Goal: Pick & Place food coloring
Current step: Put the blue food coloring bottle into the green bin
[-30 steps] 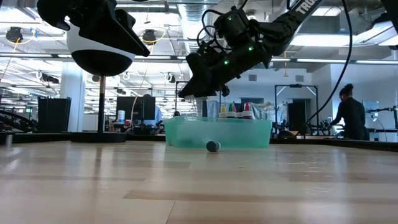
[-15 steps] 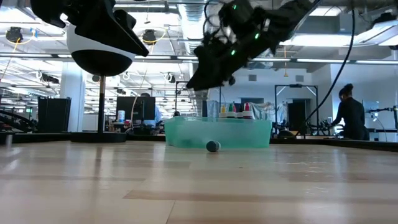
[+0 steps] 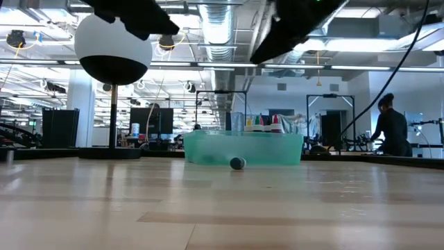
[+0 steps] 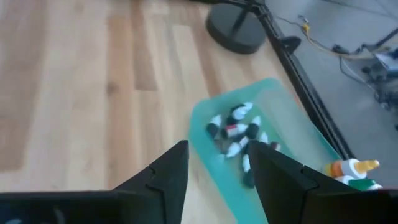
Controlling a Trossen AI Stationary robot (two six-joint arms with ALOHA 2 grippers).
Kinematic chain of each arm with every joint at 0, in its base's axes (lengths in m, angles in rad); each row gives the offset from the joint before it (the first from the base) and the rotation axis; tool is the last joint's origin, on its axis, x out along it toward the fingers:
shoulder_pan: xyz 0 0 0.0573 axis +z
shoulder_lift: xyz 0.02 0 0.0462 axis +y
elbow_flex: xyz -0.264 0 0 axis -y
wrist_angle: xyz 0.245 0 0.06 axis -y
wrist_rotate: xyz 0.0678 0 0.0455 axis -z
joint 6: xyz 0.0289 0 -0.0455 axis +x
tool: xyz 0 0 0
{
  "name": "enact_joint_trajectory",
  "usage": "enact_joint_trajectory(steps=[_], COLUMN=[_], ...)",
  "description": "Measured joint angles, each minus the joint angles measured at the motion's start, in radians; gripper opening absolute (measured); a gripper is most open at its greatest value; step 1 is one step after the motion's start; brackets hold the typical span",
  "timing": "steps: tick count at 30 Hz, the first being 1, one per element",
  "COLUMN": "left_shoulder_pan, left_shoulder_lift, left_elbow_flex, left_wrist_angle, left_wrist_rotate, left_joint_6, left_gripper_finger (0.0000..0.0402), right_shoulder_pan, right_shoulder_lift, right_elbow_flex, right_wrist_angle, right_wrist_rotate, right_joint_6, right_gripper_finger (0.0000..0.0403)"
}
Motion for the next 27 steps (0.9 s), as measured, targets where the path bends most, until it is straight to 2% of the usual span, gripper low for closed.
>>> enact_joint_trajectory(steps=[4, 10, 19, 27], left_shoulder_pan=[0.0, -0.002, -0.038, -0.061], left_shoulder_lift=[0.001, 0.035, 0.348, 0.535], left_elbow_flex=[0.0, 0.002, 0.014, 0.058], left_wrist_angle=[0.026, 0.047, 0.318, 0.504], left_wrist_rotate=[-0.008, -0.099, -0.134, -0.31], left_joint_6=[-0.02, -0.142, -0.201, -0.217], left_gripper_finger=[0.0168, 0.0168, 0.0168, 0.0168], right_shoulder_pan=[0.098, 0.22, 0.363, 0.492], right_shoulder_lift=[-0.05, -0.13, -0.239, -0.243], right_elbow_flex=[-0.06, -0.154, -0.271, -0.342], right_wrist_angle=[0.002, 0.004, 0.02, 0.04], right_wrist_rotate=[0.018, 0.069, 0.114, 0.243], right_joint_6=[0.006, 0.069, 0.185, 0.231], right_gripper_finger=[0.0155, 0.0148, 0.0135, 0.0133])
